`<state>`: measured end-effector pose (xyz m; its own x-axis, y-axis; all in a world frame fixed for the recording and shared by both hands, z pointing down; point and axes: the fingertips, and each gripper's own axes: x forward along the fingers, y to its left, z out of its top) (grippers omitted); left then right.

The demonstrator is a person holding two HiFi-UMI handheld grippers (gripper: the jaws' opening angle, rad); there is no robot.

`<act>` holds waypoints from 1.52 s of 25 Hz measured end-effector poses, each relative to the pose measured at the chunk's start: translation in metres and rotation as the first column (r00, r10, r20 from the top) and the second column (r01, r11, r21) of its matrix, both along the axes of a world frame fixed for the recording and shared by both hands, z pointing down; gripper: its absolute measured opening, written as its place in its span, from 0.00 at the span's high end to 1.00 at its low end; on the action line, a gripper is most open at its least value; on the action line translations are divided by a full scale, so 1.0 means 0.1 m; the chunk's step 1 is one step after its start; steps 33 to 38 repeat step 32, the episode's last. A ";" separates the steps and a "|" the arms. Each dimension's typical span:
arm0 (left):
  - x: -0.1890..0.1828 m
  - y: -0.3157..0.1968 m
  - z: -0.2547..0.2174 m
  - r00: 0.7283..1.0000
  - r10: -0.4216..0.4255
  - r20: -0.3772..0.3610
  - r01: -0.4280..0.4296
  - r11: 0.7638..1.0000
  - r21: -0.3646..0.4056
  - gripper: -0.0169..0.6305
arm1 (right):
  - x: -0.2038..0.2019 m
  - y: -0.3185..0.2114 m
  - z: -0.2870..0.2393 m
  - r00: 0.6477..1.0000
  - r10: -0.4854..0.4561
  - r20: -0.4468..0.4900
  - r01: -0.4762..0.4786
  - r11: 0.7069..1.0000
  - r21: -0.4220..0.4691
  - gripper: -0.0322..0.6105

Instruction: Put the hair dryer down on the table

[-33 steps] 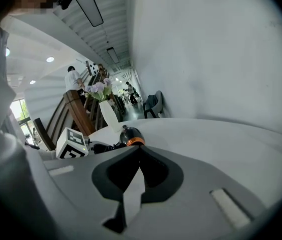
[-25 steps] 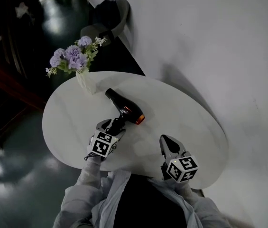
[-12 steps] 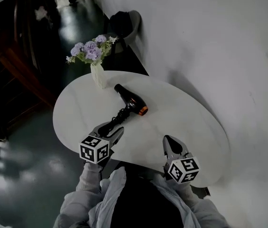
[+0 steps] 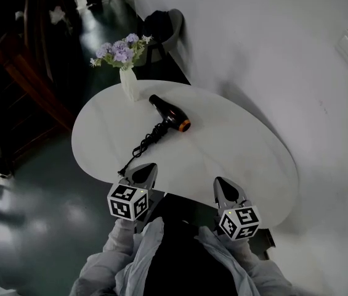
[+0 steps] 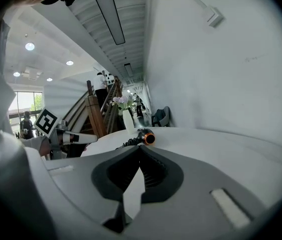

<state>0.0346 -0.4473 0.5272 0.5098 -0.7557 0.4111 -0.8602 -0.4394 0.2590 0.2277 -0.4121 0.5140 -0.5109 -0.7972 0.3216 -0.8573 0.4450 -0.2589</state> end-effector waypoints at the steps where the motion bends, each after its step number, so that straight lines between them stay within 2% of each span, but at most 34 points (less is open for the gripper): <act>1: 0.02 0.05 0.00 1.000 -0.001 0.000 0.001 1.000 0.004 0.97 | 0.02 0.06 0.02 1.000 0.002 -0.002 -0.002 1.000 -0.002 0.93; 9: 0.11 0.36 0.00 1.000 0.001 -0.017 0.000 0.999 0.044 0.97 | 0.13 0.35 0.11 0.999 0.002 -0.052 -0.002 1.000 0.001 0.93; 19: 0.15 0.64 0.03 0.999 0.035 0.010 -0.035 0.998 0.061 0.97 | 0.07 0.53 0.11 0.999 -0.019 -0.037 0.020 1.000 0.012 0.93; 38: 0.08 0.66 0.02 1.000 0.015 0.016 -0.016 0.998 0.061 0.97 | 0.01 0.50 0.06 0.999 -0.032 -0.021 0.033 0.999 0.020 0.93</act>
